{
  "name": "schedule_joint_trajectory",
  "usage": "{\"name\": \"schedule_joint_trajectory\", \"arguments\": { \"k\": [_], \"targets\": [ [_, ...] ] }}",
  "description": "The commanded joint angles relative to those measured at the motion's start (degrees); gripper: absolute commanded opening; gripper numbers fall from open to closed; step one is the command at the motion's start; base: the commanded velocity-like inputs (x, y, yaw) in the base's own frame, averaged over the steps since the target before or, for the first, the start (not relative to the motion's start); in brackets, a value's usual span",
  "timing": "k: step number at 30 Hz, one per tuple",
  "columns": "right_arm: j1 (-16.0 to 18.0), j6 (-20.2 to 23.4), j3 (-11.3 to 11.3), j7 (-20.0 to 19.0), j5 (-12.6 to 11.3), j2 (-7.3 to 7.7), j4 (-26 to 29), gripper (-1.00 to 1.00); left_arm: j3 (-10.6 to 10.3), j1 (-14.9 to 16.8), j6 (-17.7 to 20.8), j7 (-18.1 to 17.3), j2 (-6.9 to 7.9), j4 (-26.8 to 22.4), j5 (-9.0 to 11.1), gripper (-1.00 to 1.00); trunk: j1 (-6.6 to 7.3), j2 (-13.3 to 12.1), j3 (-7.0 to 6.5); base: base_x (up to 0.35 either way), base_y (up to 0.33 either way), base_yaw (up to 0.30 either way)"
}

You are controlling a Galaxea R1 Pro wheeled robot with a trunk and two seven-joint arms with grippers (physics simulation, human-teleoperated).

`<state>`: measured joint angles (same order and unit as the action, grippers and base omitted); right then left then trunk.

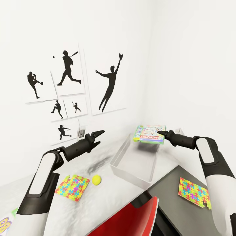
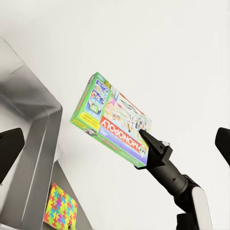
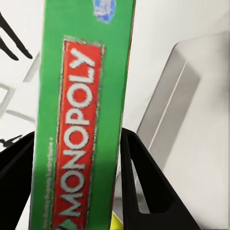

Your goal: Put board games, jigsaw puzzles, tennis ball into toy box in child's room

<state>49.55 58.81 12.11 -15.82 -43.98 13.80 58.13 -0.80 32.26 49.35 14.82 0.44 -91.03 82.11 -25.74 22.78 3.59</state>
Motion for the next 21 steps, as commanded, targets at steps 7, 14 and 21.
{"name": "schedule_joint_trajectory", "arguments": {
  "k": [7,14,21],
  "targets": [
    [-2.20,0.25,0.12,-0.60,0.49,-0.02,2.23,-1.00,-0.04,0.06,0.04,0.56,0.03,-0.05,2.36,1.00,-0.04,0.14,0.13,0.000,0.000,0.000],
    [-1.87,1.19,0.12,-0.39,0.67,-0.12,2.52,-1.00,0.10,0.16,0.18,0.73,-1.59,-0.60,0.79,1.00,-0.04,0.14,0.13,0.000,0.000,0.000],
    [0.39,1.19,0.12,-0.30,0.72,0.03,0.27,-1.00,0.14,0.17,0.33,0.73,-2.66,-0.83,-1.42,1.00,-0.04,0.14,0.13,0.000,0.000,0.000]
  ]
}}
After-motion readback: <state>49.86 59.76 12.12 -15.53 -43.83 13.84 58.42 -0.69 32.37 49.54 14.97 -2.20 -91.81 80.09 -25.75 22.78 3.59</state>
